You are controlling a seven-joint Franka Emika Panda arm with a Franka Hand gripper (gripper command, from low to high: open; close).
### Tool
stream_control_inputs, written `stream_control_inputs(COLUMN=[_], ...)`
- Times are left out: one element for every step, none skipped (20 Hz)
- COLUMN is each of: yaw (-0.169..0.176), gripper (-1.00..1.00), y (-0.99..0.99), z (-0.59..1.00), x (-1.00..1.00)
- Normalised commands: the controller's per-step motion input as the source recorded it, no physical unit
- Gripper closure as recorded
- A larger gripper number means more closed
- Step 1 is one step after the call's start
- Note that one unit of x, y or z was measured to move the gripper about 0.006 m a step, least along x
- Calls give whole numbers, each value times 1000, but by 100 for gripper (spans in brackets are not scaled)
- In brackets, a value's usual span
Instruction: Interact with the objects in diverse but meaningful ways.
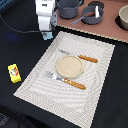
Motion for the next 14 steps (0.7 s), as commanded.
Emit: stream_control_inputs(yaw=[0, 0, 0, 0, 0, 0, 19, 49, 86, 104, 109, 103, 81, 60], gripper=[-100, -100, -100, -100, -100, -100, -100, -100, -100, -100, -100, -100, -100, -100], y=[0, 0, 0, 43, 34, 20, 0, 0, 0, 0, 0, 0, -3, -17], z=[-166, -131, -43, 0, 0, 0, -3, -34, -46, -60, -63, -71, -97, -111], x=[-546, -491, -309, -123, -29, 0, 0, -34, -14, -26, -63, -89, -86, -91])
